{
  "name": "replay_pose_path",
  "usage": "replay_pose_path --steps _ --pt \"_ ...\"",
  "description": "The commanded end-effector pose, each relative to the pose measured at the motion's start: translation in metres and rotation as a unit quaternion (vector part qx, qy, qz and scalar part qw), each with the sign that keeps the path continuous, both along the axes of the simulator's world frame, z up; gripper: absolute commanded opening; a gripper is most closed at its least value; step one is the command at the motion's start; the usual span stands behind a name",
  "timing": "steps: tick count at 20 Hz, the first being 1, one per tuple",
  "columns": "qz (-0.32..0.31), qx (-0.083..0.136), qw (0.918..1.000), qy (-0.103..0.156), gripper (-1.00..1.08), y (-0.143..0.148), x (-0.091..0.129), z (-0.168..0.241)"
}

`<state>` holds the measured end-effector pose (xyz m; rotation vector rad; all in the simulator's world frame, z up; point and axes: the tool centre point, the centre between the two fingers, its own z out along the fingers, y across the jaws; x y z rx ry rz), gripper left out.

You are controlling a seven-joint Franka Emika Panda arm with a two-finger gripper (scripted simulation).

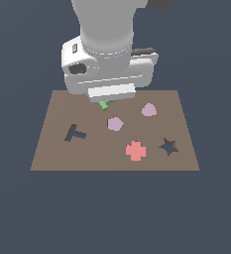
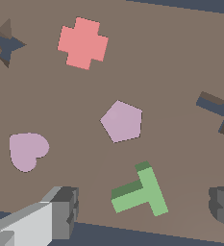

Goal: Insert a designated object into the corresponding slot on a board.

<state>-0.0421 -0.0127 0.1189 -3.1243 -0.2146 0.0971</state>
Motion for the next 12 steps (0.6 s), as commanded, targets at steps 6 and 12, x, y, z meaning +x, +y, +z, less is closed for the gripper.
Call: replay_pose_path --steps 6,12 --pt "0.09 0.002 0.9958 -0.015 1.0 -0.004 -0.025 -0.032" --pt "0.147 0.003 0.9888 -0.024 1.0 -0.01 -0.039 -0.053"
